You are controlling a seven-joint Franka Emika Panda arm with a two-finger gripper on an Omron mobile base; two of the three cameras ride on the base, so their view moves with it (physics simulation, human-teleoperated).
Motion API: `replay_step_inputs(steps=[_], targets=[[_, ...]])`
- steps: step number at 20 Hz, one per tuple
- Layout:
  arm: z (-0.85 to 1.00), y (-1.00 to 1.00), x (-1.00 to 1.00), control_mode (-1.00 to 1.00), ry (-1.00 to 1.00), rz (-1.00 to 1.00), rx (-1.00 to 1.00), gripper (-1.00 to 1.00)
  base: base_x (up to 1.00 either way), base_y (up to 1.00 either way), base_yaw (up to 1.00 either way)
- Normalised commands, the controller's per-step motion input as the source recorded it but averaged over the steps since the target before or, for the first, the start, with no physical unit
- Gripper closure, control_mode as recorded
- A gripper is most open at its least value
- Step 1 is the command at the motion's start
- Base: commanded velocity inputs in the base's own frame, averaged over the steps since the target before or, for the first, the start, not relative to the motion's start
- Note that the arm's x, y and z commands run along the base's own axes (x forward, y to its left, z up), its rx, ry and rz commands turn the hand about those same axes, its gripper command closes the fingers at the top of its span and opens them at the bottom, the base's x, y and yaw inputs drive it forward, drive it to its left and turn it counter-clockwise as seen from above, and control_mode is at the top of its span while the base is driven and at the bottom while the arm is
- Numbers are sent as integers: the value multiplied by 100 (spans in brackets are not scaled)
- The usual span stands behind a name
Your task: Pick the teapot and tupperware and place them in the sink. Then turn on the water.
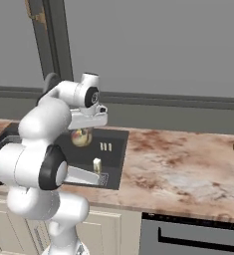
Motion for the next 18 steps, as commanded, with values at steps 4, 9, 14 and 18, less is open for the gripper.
replay_step_inputs(steps=[4, 9, 14, 18], targets=[[-45, 0, 9, -100, 0, 1, -4, 100, 0, 0, 0], [-83, 5, 0, -100, 0, 2, -4, 100, 0, 0, 0], [-80, 11, 0, -100, 0, 2, 0, 100, 0, 0, 0], [-66, 14, 1, -100, 0, 4, 0, 100, 0, 0, 0]])
